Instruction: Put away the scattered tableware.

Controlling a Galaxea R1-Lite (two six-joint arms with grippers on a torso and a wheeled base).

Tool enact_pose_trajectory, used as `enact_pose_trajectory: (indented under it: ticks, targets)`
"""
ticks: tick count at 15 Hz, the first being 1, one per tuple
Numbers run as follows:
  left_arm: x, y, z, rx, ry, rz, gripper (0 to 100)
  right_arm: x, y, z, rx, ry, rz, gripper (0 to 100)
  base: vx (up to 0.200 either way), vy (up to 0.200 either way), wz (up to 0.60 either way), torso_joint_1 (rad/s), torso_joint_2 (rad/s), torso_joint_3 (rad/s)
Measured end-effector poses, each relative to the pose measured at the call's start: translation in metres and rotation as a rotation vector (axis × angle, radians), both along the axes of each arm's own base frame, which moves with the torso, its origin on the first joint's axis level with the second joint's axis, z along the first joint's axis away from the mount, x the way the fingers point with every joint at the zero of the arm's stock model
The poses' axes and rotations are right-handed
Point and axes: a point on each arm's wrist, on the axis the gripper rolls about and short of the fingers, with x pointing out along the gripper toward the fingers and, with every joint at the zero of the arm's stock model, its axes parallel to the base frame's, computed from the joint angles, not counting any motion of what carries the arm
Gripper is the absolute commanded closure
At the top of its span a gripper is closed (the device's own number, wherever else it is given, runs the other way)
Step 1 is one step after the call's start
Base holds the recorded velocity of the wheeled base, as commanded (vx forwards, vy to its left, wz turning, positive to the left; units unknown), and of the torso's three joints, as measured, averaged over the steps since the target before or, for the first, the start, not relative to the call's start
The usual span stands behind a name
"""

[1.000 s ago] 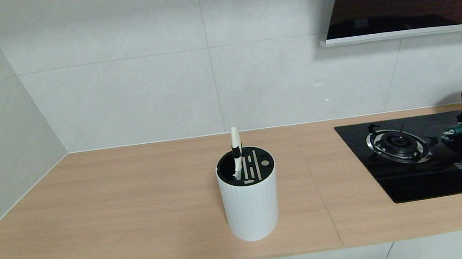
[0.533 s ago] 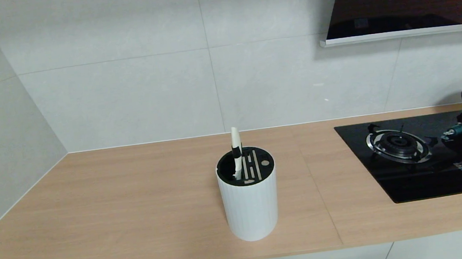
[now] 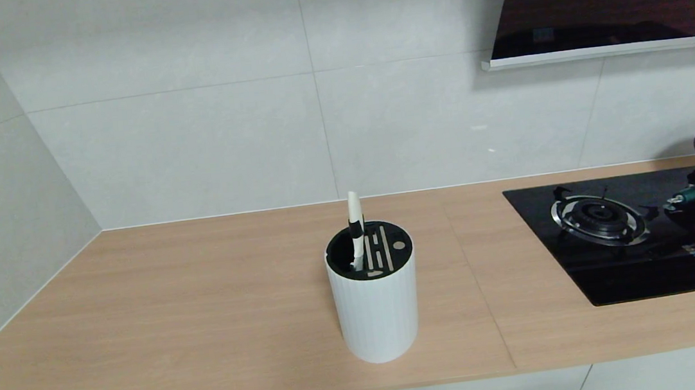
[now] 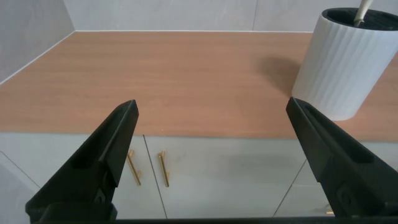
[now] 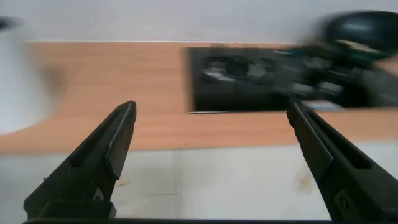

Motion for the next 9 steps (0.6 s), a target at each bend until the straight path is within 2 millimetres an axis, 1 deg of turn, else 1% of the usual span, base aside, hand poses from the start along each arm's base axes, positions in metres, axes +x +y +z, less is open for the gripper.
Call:
enact_pose_trajectory:
  ticks: [2,4,6,9]
  targets:
    - [0.0000,0.0000,0.0000,0.000,0.000,0.000,0,0.0000,-0.0001,0.0000,0.005,0.001,-0.010,0,0.000,0.000,0.00,0.000,0.00,0.000]
    - [0.0000,0.0000,0.0000,0.000,0.000,0.000,0,-0.0001,-0.0027,-0.0005,0.040,0.003,-0.122,0,0.000,0.000,0.00,0.000,0.00,0.000]
    - [0.0000,0.0000,0.0000,0.000,0.000,0.000,0,0.0001,-0.0022,-0.0048,0.064,0.046,-0.105,0,0.000,0.000,0.00,0.000,0.00,0.000]
    - [0.0000,0.0000,0.0000,0.000,0.000,0.000,0,0.0002,-0.0015,-0.0049,0.061,0.049,-0.066,0,0.000,0.000,0.00,0.000,0.00,0.000]
